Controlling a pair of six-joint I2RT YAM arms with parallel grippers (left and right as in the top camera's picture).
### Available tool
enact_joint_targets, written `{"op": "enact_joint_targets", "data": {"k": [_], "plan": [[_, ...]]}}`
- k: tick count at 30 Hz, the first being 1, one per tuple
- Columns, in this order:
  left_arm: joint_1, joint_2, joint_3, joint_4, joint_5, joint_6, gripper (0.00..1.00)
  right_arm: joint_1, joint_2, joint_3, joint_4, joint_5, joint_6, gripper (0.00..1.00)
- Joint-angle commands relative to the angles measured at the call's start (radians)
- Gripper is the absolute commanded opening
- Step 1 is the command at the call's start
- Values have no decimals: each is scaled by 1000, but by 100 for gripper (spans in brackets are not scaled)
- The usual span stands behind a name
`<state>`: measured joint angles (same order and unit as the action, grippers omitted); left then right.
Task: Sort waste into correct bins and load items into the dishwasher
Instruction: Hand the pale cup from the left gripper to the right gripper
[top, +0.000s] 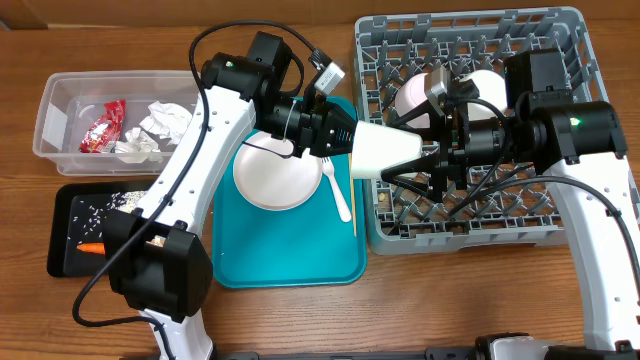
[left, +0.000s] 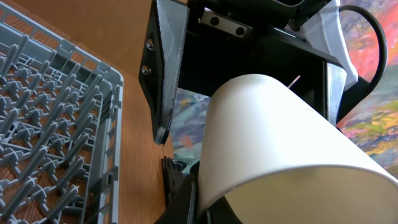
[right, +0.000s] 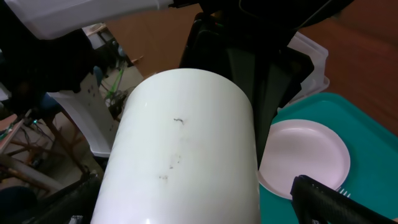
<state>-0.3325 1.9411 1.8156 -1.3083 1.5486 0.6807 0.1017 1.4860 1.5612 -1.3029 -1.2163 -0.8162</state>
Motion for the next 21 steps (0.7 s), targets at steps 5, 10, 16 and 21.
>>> {"op": "enact_joint_targets", "data": {"k": [5,10,16,21], "plan": [[6,-26,25,1,-10,19,4,4,-3,-5,-4,-17,2,100],[6,-26,25,4,-10,19,4,4,-3,-5,-12,-20,9,100],[6,-26,25,4,-6,19,4,4,-3,-5,-19,-16,9,80],[10,-26,25,9,-6,20,4,4,-3,-5,-26,-16,8,71]]}}
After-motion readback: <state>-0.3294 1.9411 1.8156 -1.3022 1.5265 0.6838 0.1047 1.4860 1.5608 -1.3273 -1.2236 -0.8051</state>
